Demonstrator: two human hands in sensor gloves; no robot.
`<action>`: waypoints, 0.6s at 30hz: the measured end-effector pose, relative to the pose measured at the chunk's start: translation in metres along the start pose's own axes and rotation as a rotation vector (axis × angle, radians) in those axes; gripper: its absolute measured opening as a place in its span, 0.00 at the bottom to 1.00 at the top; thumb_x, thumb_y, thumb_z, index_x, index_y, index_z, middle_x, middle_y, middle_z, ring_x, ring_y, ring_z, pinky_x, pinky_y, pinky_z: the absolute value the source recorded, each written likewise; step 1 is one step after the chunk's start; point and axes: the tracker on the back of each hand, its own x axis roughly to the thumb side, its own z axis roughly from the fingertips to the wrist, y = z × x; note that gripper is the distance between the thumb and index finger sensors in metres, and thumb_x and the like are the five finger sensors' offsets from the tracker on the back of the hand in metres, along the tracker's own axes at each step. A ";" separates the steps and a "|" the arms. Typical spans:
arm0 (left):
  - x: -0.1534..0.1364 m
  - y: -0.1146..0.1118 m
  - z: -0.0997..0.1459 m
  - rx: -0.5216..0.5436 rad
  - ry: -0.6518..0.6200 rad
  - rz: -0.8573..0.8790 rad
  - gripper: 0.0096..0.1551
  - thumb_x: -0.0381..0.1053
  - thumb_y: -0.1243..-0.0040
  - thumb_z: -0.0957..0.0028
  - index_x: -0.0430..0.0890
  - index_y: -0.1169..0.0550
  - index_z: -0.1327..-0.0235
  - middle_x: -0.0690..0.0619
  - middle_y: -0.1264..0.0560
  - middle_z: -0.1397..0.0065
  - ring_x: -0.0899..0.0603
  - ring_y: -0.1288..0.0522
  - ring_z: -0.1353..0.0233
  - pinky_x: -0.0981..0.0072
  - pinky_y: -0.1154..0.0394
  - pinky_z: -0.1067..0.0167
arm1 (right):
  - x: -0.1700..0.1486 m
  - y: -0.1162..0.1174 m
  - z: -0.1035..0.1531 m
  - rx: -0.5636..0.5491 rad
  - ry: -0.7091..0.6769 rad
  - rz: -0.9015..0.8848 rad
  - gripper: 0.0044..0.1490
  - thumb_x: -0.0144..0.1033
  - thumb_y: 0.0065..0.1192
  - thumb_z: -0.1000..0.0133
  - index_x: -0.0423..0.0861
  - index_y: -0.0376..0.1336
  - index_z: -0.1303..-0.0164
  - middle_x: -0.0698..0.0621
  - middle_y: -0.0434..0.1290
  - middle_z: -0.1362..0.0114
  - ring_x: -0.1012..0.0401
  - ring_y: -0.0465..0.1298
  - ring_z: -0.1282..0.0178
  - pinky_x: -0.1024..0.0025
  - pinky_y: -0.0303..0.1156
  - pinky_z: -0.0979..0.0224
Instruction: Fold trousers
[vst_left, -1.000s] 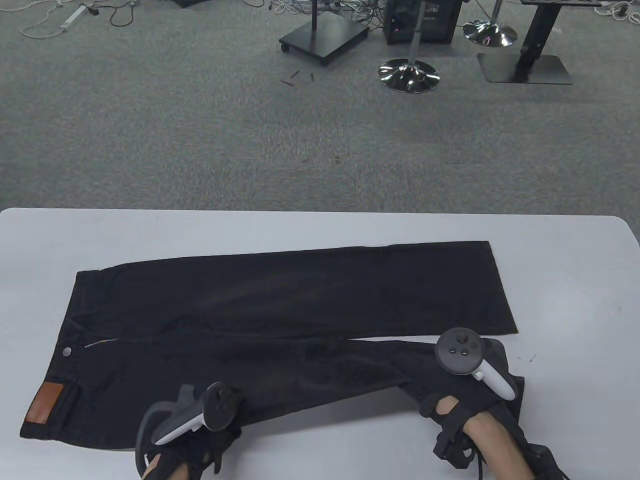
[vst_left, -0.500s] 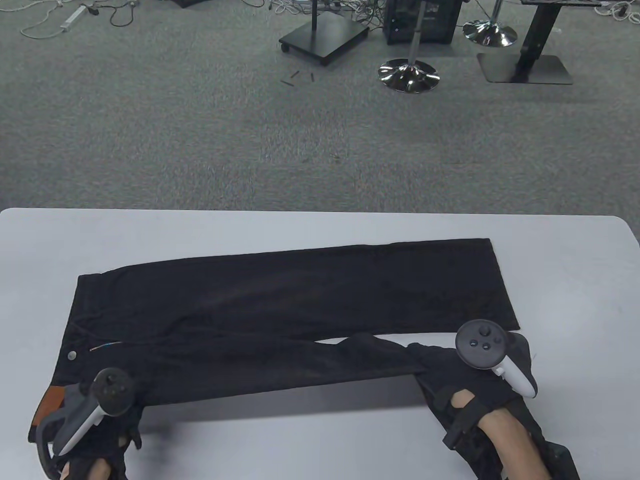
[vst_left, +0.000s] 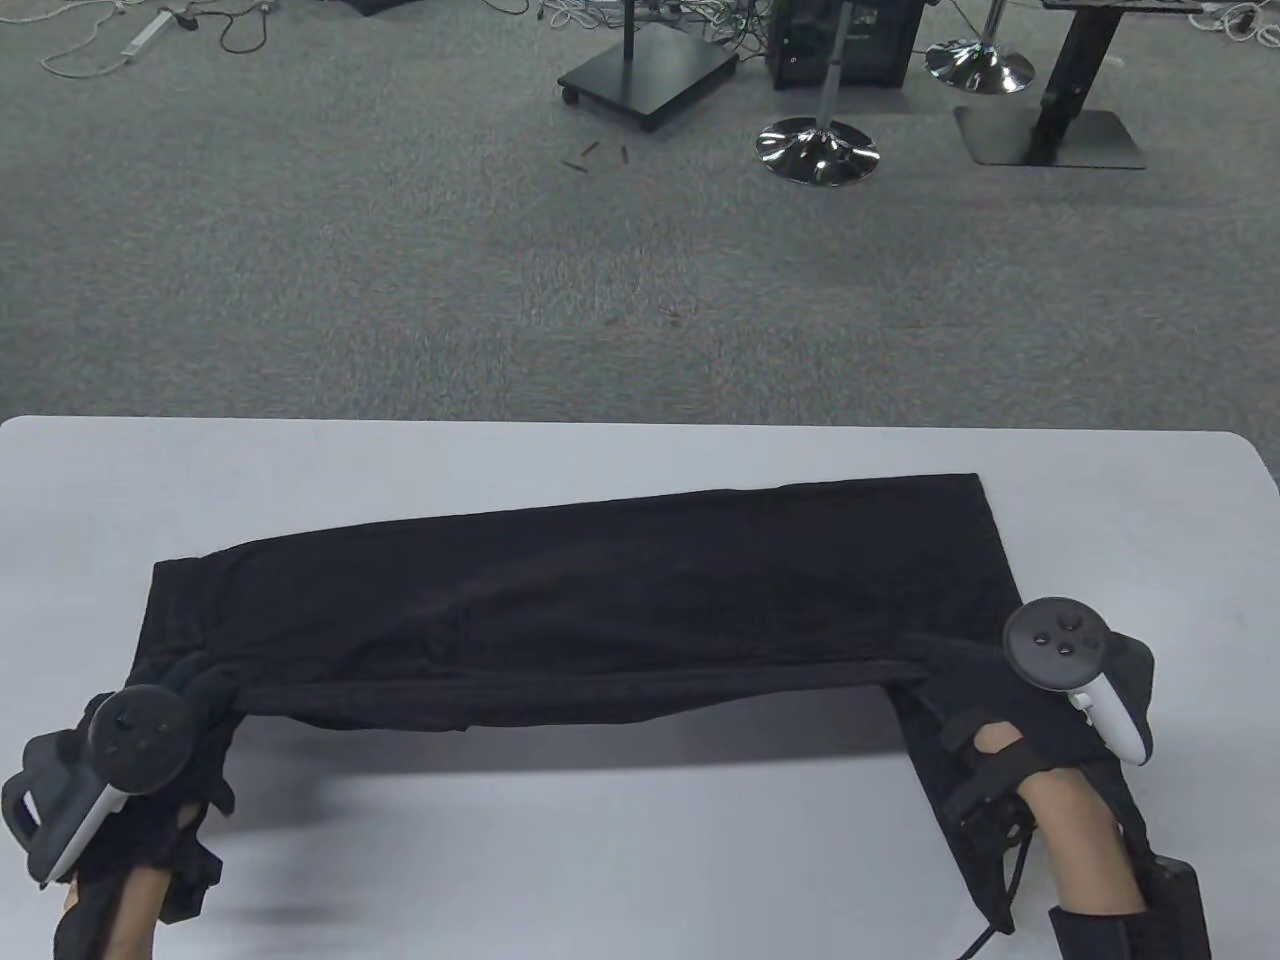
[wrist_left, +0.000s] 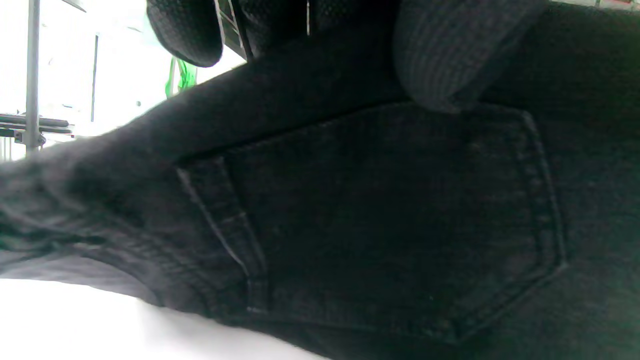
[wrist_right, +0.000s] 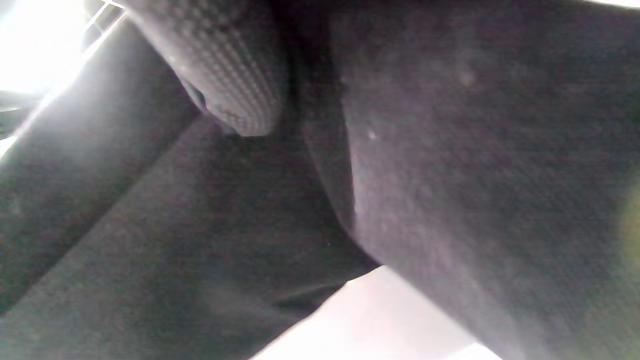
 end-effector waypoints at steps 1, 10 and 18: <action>0.000 0.003 -0.003 0.004 -0.002 0.011 0.27 0.62 0.35 0.46 0.57 0.18 0.34 0.62 0.24 0.22 0.45 0.29 0.15 0.38 0.36 0.20 | 0.001 -0.004 -0.002 0.018 -0.008 -0.032 0.28 0.39 0.74 0.43 0.47 0.70 0.32 0.44 0.76 0.28 0.42 0.69 0.23 0.34 0.56 0.22; 0.000 0.041 -0.025 0.105 0.021 0.107 0.27 0.62 0.36 0.44 0.58 0.19 0.32 0.63 0.25 0.21 0.46 0.31 0.14 0.38 0.37 0.20 | 0.014 -0.059 -0.023 0.235 -0.030 -0.494 0.26 0.33 0.72 0.41 0.42 0.69 0.33 0.43 0.81 0.42 0.43 0.76 0.34 0.35 0.60 0.24; 0.032 0.010 -0.066 0.119 0.082 0.049 0.27 0.61 0.39 0.40 0.60 0.23 0.28 0.64 0.29 0.18 0.46 0.33 0.13 0.39 0.37 0.19 | 0.034 -0.034 -0.057 -0.112 0.132 -0.129 0.27 0.36 0.68 0.39 0.48 0.66 0.29 0.44 0.79 0.38 0.42 0.72 0.28 0.34 0.57 0.22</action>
